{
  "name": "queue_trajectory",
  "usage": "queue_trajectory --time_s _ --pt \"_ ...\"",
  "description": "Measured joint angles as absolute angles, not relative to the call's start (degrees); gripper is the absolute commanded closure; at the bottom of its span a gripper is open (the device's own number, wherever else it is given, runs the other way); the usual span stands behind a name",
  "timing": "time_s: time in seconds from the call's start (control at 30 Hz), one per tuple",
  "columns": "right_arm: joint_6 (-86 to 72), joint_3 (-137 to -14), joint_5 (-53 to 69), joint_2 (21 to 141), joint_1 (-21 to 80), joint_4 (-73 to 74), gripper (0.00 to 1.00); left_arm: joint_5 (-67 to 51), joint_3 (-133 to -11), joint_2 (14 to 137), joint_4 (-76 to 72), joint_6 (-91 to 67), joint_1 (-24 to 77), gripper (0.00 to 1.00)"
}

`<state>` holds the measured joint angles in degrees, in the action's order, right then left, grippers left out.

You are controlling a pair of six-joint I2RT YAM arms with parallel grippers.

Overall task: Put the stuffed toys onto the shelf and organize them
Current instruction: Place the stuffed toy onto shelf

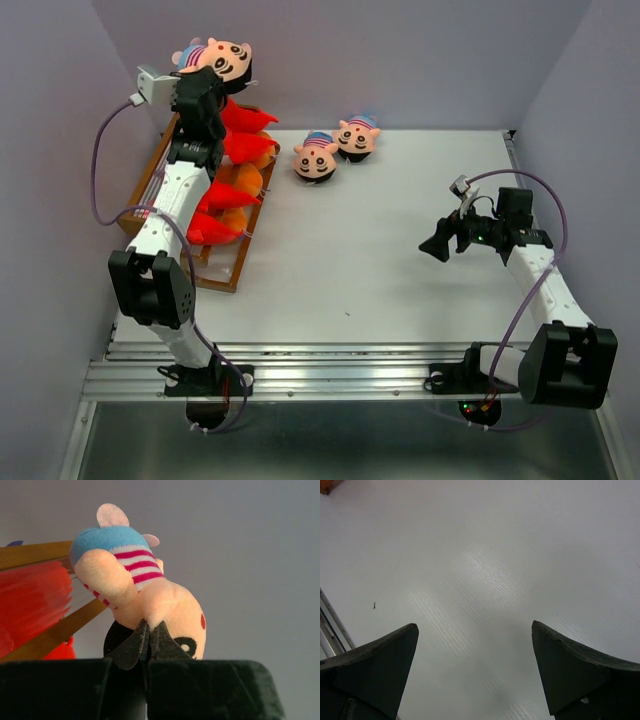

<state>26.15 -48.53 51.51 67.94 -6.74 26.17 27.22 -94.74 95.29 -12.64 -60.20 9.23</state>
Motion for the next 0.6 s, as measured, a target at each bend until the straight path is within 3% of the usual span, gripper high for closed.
queue_trajectory --time_s 0.6 --pt "26.17 -48.53 51.68 67.48 -6.74 26.17 0.0 33.01 -102.91 103.66 -6.48 -65.43 7.38 1.0"
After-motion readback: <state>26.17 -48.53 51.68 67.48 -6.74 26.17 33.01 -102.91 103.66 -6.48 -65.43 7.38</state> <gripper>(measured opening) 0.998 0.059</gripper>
